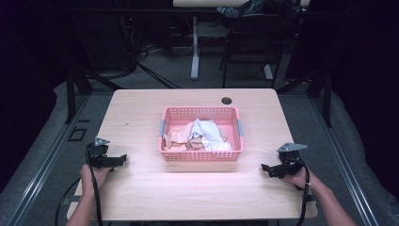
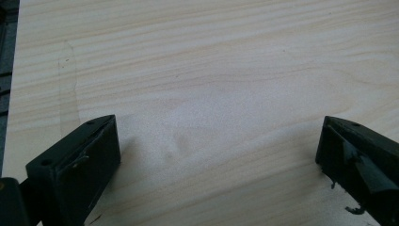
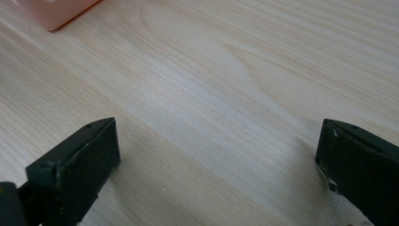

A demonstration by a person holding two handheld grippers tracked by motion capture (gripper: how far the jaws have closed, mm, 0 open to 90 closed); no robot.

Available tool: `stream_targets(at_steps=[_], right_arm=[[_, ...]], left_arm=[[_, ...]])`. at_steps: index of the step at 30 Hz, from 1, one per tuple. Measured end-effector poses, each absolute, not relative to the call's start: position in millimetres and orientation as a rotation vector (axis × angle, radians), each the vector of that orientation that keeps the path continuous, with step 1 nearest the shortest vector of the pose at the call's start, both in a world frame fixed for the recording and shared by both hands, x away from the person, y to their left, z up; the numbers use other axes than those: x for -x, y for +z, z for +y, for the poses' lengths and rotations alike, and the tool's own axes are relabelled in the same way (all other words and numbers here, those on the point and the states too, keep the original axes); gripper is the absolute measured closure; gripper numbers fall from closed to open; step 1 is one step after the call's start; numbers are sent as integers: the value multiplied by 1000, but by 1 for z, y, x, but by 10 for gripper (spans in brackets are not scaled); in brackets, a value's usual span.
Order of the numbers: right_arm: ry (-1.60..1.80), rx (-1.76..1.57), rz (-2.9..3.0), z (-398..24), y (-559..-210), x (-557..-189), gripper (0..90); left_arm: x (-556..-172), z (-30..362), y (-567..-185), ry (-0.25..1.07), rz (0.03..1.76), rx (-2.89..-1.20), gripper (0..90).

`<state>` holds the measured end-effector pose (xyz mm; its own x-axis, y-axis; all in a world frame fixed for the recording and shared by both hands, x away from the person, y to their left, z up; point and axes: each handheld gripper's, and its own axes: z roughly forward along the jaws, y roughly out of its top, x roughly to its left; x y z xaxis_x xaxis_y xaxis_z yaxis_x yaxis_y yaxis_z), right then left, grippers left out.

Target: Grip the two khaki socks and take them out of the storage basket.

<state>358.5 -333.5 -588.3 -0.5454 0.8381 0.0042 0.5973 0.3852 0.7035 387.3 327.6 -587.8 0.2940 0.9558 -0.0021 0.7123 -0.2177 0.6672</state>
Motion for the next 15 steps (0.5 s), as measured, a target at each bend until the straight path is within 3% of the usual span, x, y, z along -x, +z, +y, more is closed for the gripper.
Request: stream_targets(at_steps=[15], right_arm=[[948, -1243, 2305, -334, -588, -358, 0]], left_arm=[[-387, 329, -572, 504, 1533, -2001, 3]])
